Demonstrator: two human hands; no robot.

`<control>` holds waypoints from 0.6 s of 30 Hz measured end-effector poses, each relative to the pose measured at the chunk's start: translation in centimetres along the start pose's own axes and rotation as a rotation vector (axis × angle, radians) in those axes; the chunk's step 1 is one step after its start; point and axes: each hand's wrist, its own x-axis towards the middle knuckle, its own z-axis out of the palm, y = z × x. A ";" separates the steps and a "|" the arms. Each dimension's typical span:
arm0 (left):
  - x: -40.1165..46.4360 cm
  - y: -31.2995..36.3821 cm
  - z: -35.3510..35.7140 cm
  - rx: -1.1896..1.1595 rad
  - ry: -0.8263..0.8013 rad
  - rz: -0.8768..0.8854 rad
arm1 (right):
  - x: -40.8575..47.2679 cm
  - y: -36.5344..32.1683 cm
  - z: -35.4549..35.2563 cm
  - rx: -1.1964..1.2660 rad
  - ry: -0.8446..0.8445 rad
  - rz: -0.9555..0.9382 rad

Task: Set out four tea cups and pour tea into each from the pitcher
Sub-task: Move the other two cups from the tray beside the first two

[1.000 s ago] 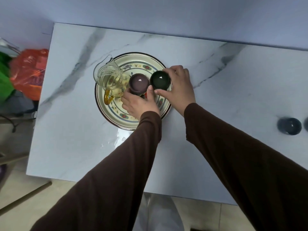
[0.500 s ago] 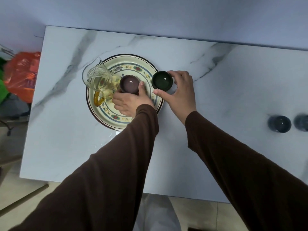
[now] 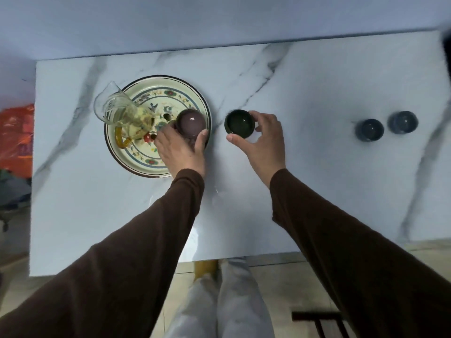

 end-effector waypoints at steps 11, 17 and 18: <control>-11.9 2.8 0.1 -0.011 -0.293 0.485 | -11.0 6.9 -10.5 -0.052 0.177 0.167; -19.1 6.5 3.2 -0.011 -0.373 0.553 | -14.7 12.3 -17.2 -0.053 0.217 0.187; -20.1 7.0 3.5 -0.010 -0.382 0.549 | -15.0 13.1 -18.2 -0.057 0.219 0.192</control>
